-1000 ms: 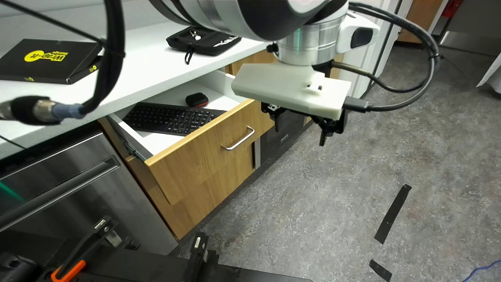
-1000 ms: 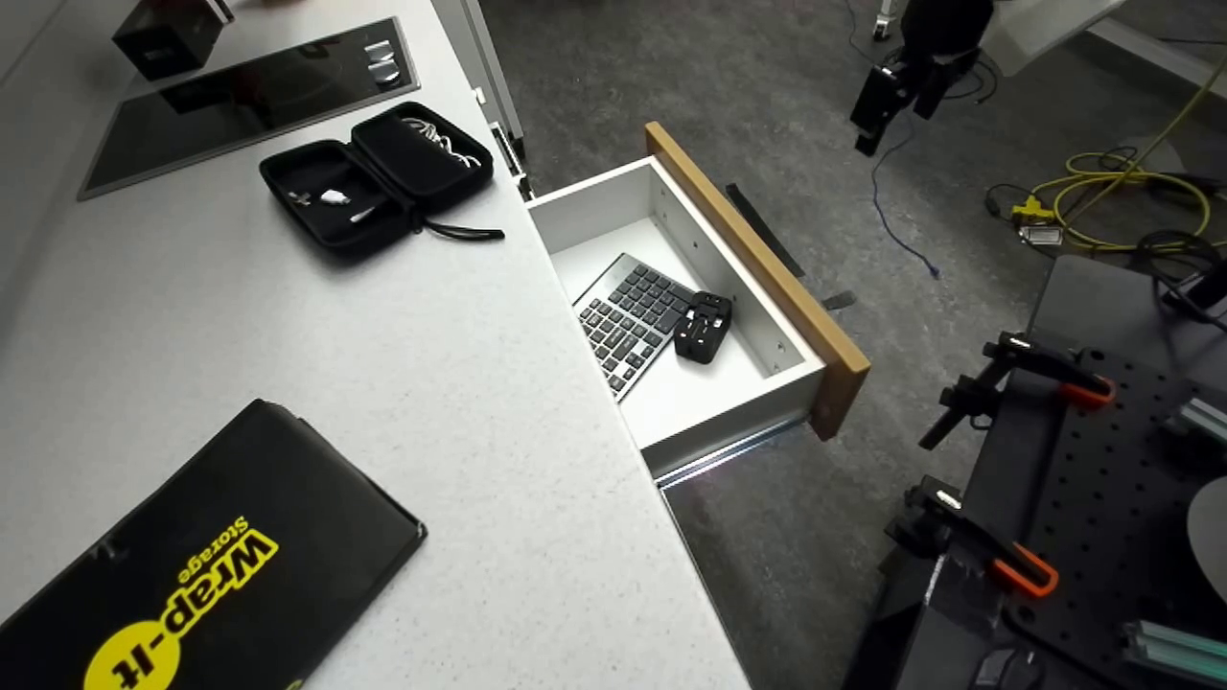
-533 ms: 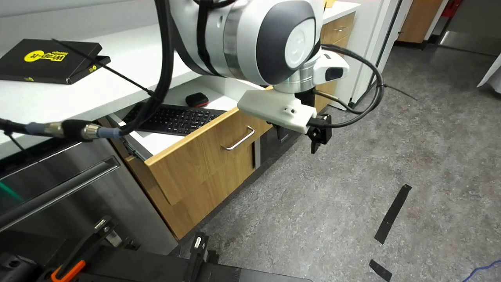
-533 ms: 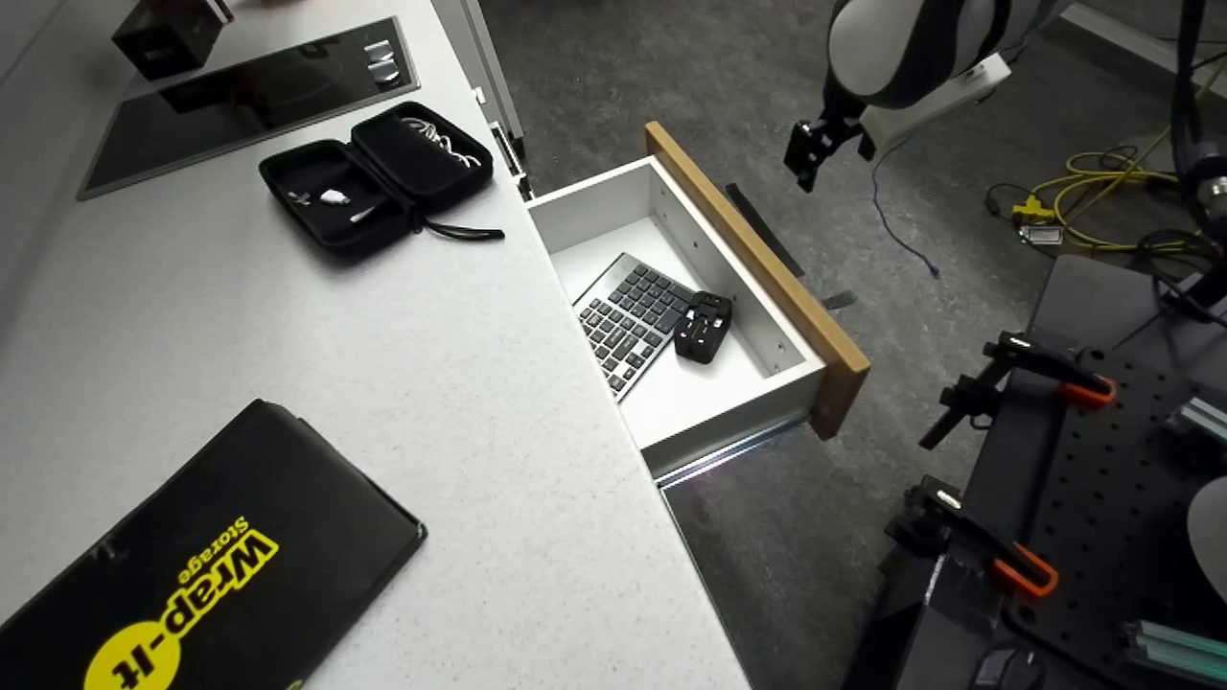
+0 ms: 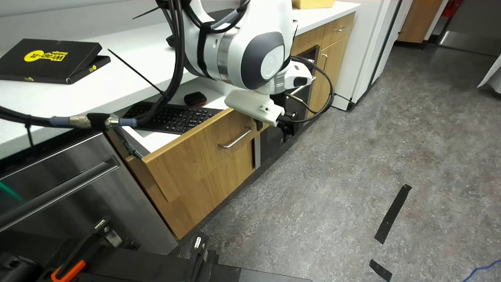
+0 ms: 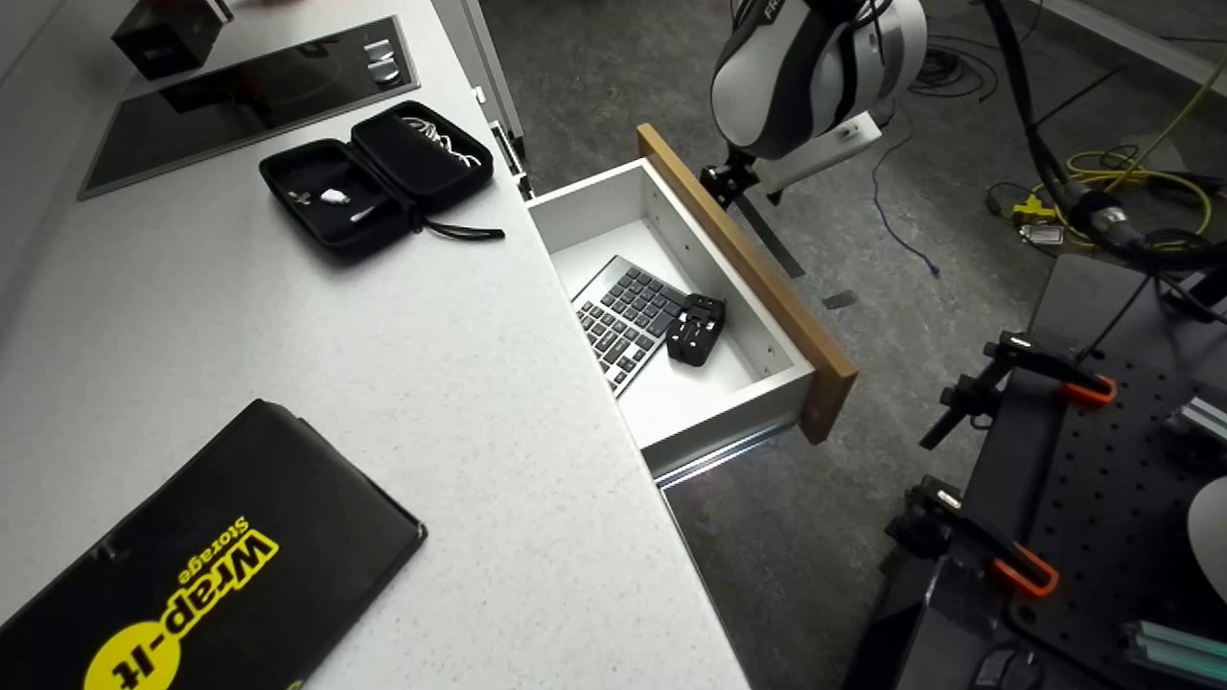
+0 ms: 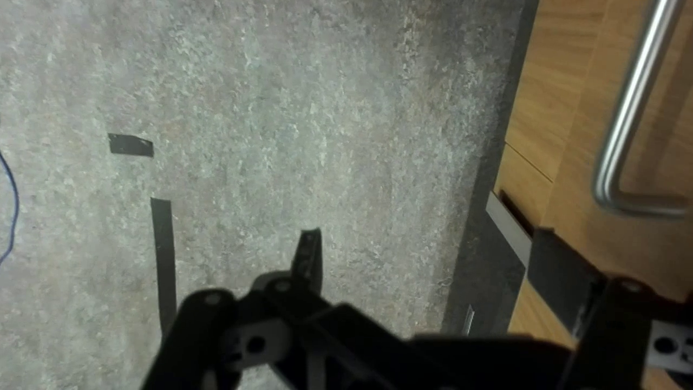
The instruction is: Close the drawer at the left of the oven
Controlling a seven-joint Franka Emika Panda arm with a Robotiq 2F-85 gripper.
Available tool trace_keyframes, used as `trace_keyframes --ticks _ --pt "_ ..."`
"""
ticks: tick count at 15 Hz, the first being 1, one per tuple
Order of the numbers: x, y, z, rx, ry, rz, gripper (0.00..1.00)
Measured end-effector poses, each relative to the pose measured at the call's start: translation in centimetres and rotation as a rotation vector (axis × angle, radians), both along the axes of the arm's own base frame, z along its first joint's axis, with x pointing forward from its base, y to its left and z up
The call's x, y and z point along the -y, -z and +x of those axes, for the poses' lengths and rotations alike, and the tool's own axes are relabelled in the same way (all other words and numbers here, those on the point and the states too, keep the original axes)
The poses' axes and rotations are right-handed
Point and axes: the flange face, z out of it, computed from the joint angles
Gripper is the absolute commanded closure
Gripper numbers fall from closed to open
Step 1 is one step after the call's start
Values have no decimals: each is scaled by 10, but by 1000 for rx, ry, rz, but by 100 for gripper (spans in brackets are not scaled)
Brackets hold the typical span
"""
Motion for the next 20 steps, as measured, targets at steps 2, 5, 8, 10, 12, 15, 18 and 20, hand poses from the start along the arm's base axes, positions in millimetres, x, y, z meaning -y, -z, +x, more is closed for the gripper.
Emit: trace_keyframes --ticks 2,5,8,10,12,15,18,20 --pt "-10 2 15 8 -28 42 0" --pt "-35 0 39 -1 -71 113 0" --pt "-67 -3 65 -19 -118 172 0" --pt "-87 -3 82 -31 -152 202 0" --pt "-106 -1 100 -44 -186 228 0" --pt "-137 1 124 -65 -235 285 0" --pt "-146 7 134 -100 -276 339 0" --pt "-144 9 138 -114 -293 352 0"
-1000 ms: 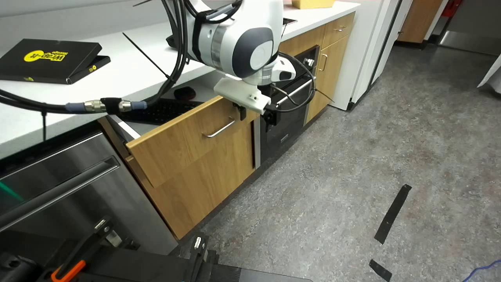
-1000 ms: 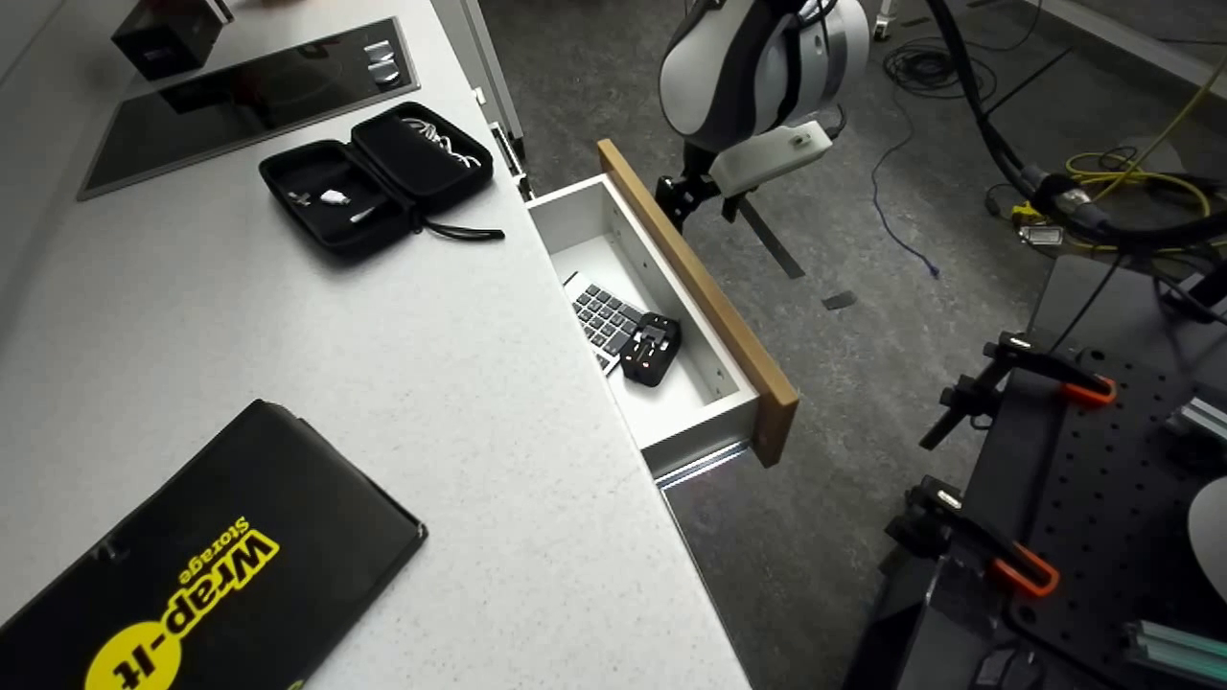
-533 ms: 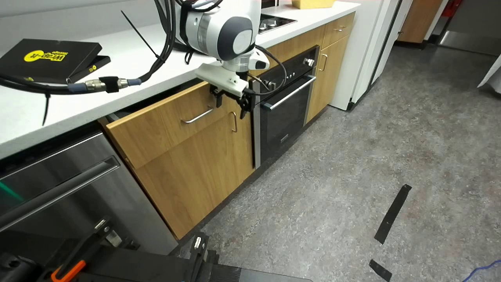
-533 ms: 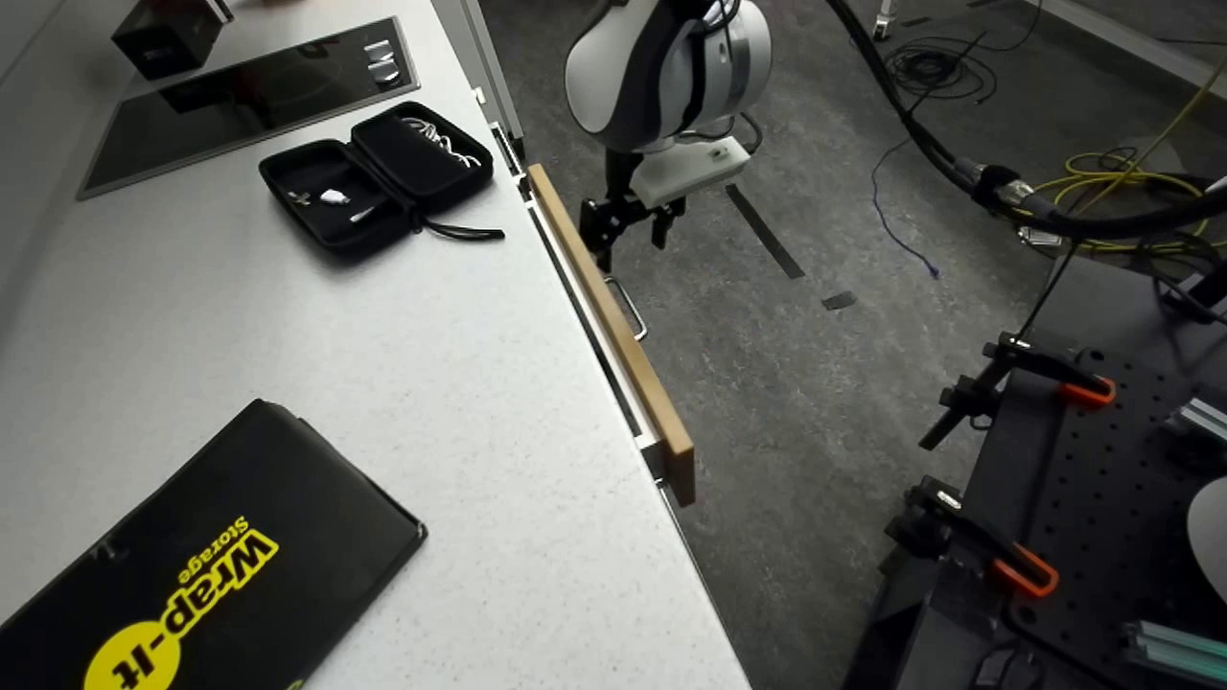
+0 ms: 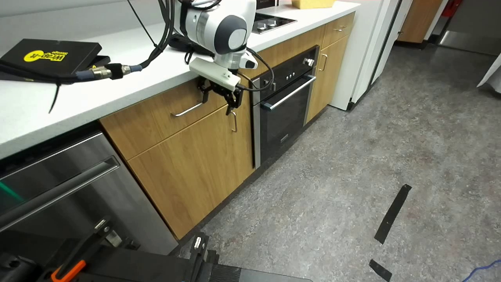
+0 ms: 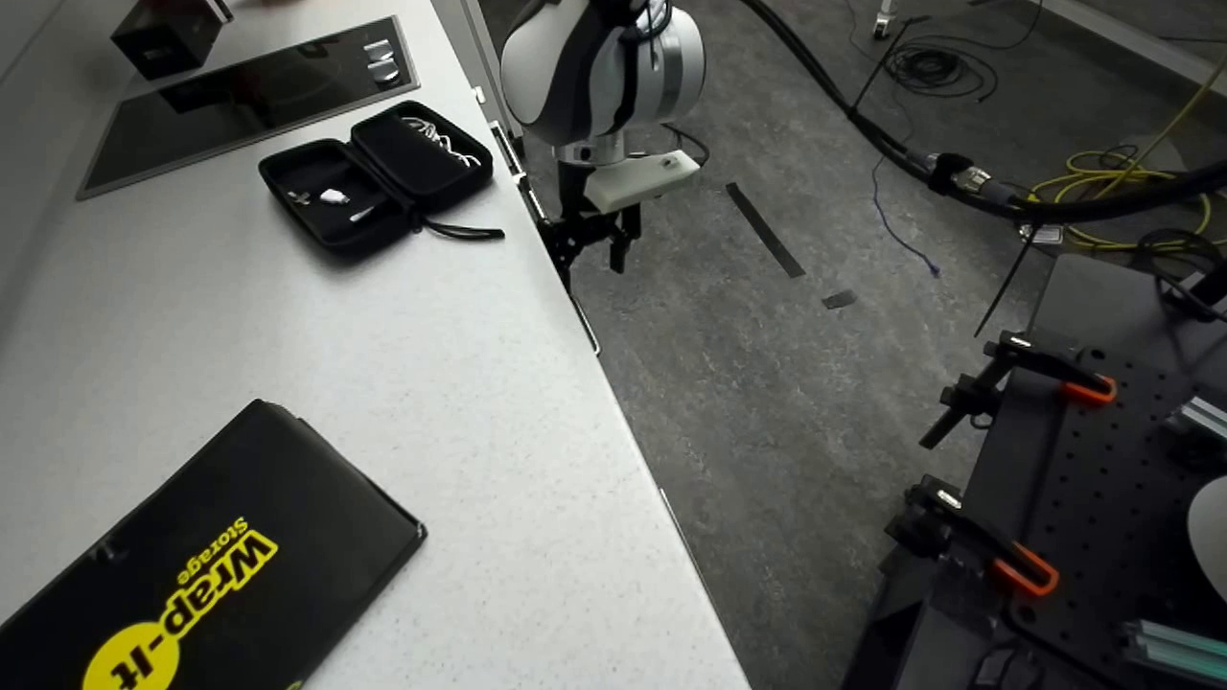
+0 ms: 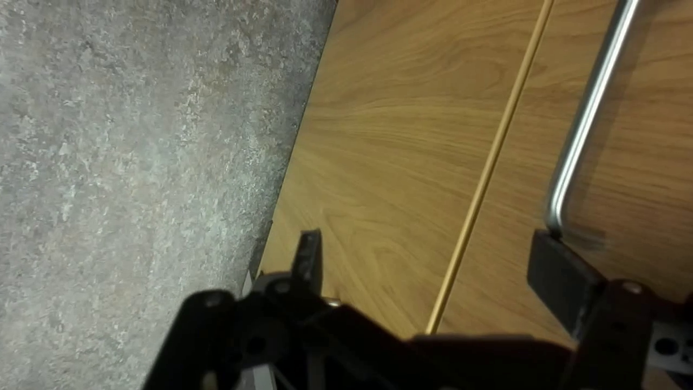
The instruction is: Close the drawer at the left of the oven
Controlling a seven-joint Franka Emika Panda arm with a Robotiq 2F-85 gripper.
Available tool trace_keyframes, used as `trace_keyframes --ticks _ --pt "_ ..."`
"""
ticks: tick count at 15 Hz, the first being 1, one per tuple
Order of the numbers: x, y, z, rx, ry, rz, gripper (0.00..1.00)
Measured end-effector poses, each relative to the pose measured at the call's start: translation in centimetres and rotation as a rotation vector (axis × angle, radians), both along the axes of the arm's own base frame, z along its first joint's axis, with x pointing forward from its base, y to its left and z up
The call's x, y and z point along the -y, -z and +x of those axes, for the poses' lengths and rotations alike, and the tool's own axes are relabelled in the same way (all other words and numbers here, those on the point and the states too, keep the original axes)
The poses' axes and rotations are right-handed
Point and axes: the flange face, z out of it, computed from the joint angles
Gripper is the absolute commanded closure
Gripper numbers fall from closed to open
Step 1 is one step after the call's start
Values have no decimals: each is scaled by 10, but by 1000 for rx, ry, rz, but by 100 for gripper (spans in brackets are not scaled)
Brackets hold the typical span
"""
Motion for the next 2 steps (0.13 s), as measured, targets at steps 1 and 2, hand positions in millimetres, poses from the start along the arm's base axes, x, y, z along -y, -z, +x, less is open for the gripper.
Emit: trace_keyframes --ticks 1,2 --pt "0 0 0 -1 -3 1 0" --pt "0 0 0 -1 -3 1 0"
